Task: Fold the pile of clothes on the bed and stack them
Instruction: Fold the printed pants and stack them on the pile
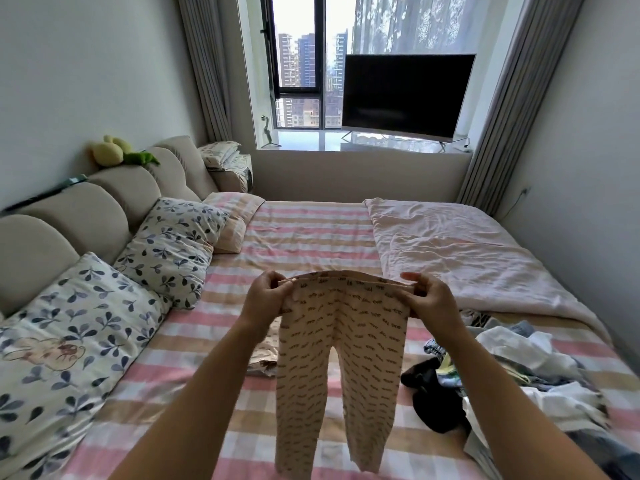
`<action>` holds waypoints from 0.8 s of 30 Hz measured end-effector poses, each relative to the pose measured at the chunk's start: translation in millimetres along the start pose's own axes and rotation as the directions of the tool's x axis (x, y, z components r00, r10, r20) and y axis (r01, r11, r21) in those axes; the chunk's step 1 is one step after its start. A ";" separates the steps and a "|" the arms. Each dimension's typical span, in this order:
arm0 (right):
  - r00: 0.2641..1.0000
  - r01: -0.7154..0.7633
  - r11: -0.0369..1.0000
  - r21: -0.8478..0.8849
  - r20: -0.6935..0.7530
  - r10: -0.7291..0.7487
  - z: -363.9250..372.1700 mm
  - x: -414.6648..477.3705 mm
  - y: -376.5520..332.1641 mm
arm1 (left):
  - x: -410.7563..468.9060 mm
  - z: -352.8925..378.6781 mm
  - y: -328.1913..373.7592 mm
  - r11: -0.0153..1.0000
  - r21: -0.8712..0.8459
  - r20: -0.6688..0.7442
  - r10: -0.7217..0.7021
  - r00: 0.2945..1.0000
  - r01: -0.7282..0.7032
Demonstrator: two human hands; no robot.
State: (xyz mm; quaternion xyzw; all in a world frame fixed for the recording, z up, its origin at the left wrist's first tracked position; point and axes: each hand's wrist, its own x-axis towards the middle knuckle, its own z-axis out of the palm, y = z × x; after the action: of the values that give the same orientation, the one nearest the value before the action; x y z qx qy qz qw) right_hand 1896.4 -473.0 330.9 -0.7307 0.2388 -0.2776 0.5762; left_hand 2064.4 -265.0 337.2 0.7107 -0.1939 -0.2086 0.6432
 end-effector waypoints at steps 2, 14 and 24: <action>0.998 -0.041 0.994 0.104 -0.044 0.046 16.5 -6.3 -3.1 | -9.5 19.5 2.3 0.994 -0.105 -0.044 -0.005 0.999 0.000; 0.980 0.168 0.984 0.050 -0.116 -0.162 72.6 -35.3 -20.2 | -46.2 66.2 15.6 0.955 0.070 -0.046 0.290 0.956 -0.287; 0.976 0.174 0.984 0.032 -0.139 -0.168 70.1 -30.5 -18.9 | -44.8 61.3 18.2 0.962 -0.208 0.056 0.190 0.980 -0.175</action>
State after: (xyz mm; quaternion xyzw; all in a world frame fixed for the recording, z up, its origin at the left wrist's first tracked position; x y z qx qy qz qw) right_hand 1922.3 -398.6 332.6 -0.7150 0.2076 -0.3804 0.5486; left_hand 1993.2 -293.4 352.1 0.6126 -0.2605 -0.1935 0.7207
